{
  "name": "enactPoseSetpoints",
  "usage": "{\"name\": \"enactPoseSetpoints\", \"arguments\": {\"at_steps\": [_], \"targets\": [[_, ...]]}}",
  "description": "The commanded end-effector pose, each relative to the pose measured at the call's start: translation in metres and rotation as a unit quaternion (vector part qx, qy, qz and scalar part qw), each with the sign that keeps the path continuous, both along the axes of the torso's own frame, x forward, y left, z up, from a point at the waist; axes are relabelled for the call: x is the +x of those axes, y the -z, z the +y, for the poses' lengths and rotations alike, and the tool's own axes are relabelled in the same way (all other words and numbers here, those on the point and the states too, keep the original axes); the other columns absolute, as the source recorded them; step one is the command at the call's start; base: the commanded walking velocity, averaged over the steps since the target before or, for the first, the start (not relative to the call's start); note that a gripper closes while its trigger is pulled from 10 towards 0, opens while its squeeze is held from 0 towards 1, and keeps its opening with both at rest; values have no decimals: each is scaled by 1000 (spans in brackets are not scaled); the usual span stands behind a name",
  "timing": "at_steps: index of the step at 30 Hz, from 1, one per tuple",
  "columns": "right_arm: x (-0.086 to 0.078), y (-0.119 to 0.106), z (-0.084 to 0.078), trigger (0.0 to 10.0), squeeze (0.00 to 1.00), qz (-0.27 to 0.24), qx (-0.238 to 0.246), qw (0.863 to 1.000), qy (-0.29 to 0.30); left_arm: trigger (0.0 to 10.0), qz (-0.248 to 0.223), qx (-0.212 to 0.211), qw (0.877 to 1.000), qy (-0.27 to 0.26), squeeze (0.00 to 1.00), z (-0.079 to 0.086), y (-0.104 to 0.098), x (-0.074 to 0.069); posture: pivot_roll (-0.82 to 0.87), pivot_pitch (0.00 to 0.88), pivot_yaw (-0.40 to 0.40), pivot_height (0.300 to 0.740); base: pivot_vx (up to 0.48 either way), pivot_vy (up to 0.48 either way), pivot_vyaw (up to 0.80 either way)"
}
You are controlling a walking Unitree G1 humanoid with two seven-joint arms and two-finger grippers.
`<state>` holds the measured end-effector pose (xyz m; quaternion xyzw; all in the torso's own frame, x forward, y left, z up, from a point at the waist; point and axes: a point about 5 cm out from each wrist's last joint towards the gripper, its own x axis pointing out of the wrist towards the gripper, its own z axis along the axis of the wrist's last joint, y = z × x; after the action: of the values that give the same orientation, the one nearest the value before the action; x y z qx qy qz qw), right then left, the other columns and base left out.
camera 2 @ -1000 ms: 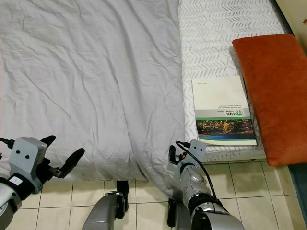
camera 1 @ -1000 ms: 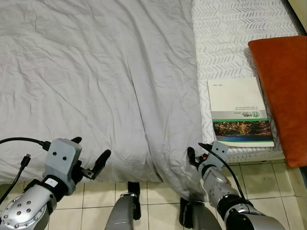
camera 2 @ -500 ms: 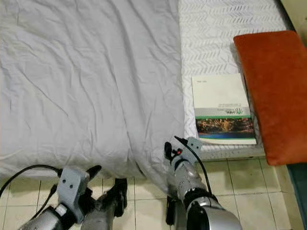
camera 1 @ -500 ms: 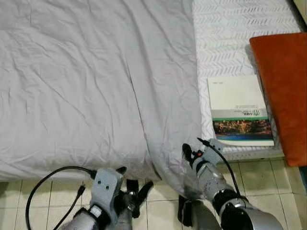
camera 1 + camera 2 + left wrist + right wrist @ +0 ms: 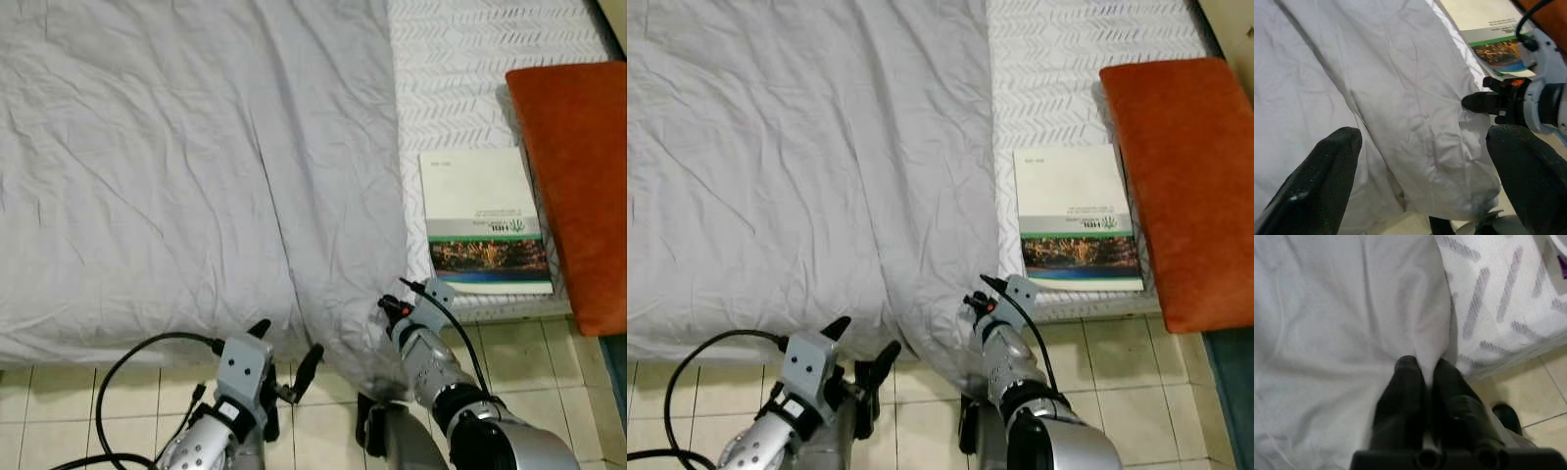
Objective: Clean up the room
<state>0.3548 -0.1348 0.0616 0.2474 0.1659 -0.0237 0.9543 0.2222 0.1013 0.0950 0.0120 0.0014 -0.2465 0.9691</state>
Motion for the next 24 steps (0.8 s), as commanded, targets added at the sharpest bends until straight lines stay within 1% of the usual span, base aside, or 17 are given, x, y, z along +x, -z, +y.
{"name": "enactPoseSetpoints", "arguments": {"at_steps": [1,5,7,8,10,11,14,15,16,17,18,19,20,21,22,23,24], "targets": [[-12,18,0,0,0,33,26,999,15,10000,31,3,999,-11,0,2,20,-7,247,704,3,740,0,0,0],[-10,15,-6,0,0,28,38,998,32,10000,45,-3,999,-16,0,-2,32,-8,246,702,2,740,0,0,0],[-9,14,-9,0,0,26,31,999,35,10000,47,-4,999,-16,0,-2,34,-9,241,700,3,740,0,0,0],[-7,10,-19,0,0,18,11,999,43,10000,53,-5,998,-15,0,-2,37,-11,241,700,3,740,0,0,0],[-6,8,-23,0,0,16,3,999,46,10000,54,-6,998,-15,0,-1,38,-12,241,700,3,740,0,0,0],[-5,6,-30,0,0,13,-13,999,51,10000,55,-6,998,-13,0,-1,38,-13,236,699,4,740,0,0,0],[-7,1,-70,0,0,13,-78,993,91,10000,57,-6,998,-15,0,2,41,-18,226,701,2,740,0,0,0],[-8,0,-80,0,0,15,-92,991,101,10000,57,-7,998,-17,0,3,41,-19,226,701,2,740,0,0,0],[-8,0,-80,0,0,15,-92,991,101,10000,57,-7,998,-17,0,3,41,-19,226,701,2,740,0,0,0],[-13,-2,-103,0,0,20,-124,985,120,10000,59,-9,998,-16,0,4,42,-22,212,699,-2,740,0,0,0],[-15,-2,-110,0,0,22,-133,983,126,10000,59,-10,998,-17,0,4,42,-23,206,698,-3,740,0,0,0],[-15,-2,-110,0,0,22,-133,983,126,10000,59,-10,998,-17,0,4,42,-23,206,698,-3,740,0,0,0],[-18,-4,-123,0,0,24,-152,979,133,10000,61,-11,998,-14,0,4,42,-25,202,697,-4,740,0,0,0],[-20,-4,-129,0,0,26,-162,977,135,10000,61,-10,998,-13,0,3,42,-26,197,697,-5,740,0,0,0],[-20,-4,-129,0,0,26,-162,977,135,10000,61,-10,998,-13,0,3,42,-26,197,697,-5,740,0,0,0],[-24,-3,-137,0,0,32,-180,974,136,10000,63,-9,998,-10,0,2,43,-29,193,697,-5,740,0,0,0],[-24,-3,-137,0,0,32,-180,974,136,10000,63,-9,998,-10,0,2,43,-29,193,697,-5,740,0,0,0]]}}
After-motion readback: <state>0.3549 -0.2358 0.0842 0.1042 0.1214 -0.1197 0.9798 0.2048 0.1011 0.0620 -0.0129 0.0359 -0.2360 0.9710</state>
